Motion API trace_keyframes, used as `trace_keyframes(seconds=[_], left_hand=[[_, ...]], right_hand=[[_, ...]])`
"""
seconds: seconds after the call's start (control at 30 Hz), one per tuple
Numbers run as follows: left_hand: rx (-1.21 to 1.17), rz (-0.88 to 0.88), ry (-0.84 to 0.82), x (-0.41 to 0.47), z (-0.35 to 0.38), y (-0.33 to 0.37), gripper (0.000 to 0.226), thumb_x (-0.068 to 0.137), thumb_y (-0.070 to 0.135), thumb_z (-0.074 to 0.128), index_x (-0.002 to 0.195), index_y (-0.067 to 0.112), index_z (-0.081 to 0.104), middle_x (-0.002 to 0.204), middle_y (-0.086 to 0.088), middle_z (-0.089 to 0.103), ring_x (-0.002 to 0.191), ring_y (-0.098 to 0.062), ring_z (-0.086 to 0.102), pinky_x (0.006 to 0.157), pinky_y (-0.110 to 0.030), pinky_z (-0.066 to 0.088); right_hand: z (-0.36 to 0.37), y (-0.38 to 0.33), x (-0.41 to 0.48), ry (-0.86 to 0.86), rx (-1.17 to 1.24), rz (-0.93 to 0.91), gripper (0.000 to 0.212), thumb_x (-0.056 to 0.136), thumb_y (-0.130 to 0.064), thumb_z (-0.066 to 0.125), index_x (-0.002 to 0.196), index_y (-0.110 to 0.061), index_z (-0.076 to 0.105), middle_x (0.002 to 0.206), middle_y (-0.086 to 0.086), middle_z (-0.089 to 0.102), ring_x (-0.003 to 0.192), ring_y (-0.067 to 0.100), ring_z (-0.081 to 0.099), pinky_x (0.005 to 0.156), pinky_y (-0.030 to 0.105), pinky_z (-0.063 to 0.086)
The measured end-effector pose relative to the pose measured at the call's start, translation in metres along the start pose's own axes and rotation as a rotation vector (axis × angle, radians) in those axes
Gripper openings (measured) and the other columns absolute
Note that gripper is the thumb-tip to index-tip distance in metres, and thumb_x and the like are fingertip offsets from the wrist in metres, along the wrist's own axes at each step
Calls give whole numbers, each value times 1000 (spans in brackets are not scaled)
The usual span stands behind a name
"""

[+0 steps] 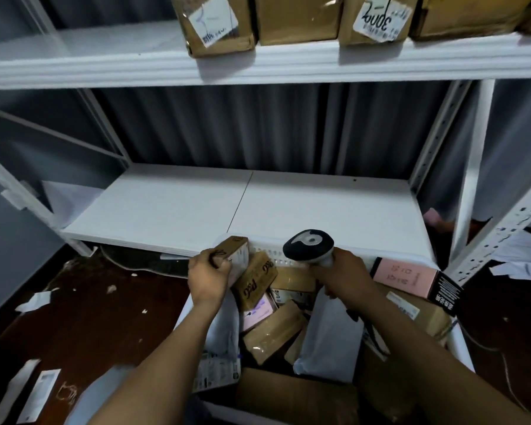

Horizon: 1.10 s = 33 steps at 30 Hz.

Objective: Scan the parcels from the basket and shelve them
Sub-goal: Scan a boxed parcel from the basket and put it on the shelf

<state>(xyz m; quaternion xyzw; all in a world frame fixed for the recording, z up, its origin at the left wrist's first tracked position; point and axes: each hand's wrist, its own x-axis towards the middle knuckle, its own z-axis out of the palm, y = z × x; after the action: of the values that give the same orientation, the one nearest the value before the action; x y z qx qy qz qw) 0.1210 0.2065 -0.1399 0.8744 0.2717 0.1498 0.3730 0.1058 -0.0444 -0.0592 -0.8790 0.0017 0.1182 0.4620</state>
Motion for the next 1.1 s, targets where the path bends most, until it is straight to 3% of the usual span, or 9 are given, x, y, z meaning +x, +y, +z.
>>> trace_keyframes(seconds=[0.17, 0.3, 0.43, 0.47, 0.57, 0.67, 0.83, 0.97, 1.1], left_hand=[[-469, -212, -10, -48, -29, 32, 27, 78, 21, 71, 105, 20, 67, 106, -8, 69, 103, -25, 62, 91, -29, 46], [-735, -264, -136, -92, -46, 47, 25, 75, 29, 70, 98, 31, 61, 112, -6, 67, 101, -22, 65, 94, -45, 52], [-1023, -341, -353, -123, -55, 65, 24, 97, 10, 52, 116, 24, 52, 98, -5, 73, 82, -18, 71, 59, -33, 59], [-1052, -332, -422, -130, -57, 68, 27, 97, 7, 50, 119, 23, 50, 93, -3, 75, 79, -16, 72, 60, -31, 60], [-947, -215, -624, -136, -63, 70, 50, 92, -2, 54, 134, 24, 42, 103, -2, 74, 95, -15, 69, 84, -33, 57], [-602, -1, -770, -133, -67, 75, 71, 81, 2, 68, 141, 26, 39, 122, 1, 67, 111, -12, 64, 103, -42, 47], [-558, 0, -702, -135, -74, 95, 52, 84, -2, 67, 131, 10, 47, 109, -2, 68, 93, -20, 67, 72, -29, 57], [-619, -68, -616, -127, -76, 91, 53, 81, -3, 71, 126, 10, 48, 114, -6, 69, 101, -25, 68, 86, -43, 55], [-673, -78, -578, -116, -83, 82, 56, 83, 1, 70, 134, 14, 49, 114, -3, 70, 101, -19, 68, 93, -42, 53]], right_hand=[[-11, -13, -31, 100, 321, 27, 16, 83, -17, 69, 69, -12, 63, 58, 3, 65, 55, 20, 60, 60, 36, 51], [-16, -18, -55, 204, 672, 66, 11, 89, -13, 67, 82, -4, 66, 71, 12, 68, 63, 26, 65, 61, 35, 55], [-20, -16, -69, 248, 828, 111, 17, 88, -16, 70, 96, -1, 69, 84, 17, 72, 76, 25, 68, 74, 37, 57], [-21, -15, -72, 253, 837, 118, 18, 87, -16, 70, 96, -1, 69, 84, 18, 70, 76, 26, 66, 75, 39, 55], [-25, -16, -80, 244, 882, 99, 24, 88, -16, 69, 103, 2, 68, 90, 19, 72, 79, 29, 67, 77, 39, 53], [-30, -20, -88, 211, 910, 56, 21, 90, -15, 68, 107, -2, 68, 96, 15, 75, 87, 28, 73, 82, 41, 56], [-40, -27, -99, 133, 800, -7, 26, 87, -17, 71, 99, 5, 68, 102, 31, 69, 98, 43, 68, 95, 58, 51], [-55, -31, -109, 161, 577, -34, 13, 89, -14, 68, 87, -1, 67, 73, 18, 69, 64, 24, 67, 69, 40, 58], [-78, -32, -116, 192, 255, -63, 16, 85, -20, 71, 86, -5, 64, 55, 1, 60, 48, 17, 55, 50, 29, 46]])
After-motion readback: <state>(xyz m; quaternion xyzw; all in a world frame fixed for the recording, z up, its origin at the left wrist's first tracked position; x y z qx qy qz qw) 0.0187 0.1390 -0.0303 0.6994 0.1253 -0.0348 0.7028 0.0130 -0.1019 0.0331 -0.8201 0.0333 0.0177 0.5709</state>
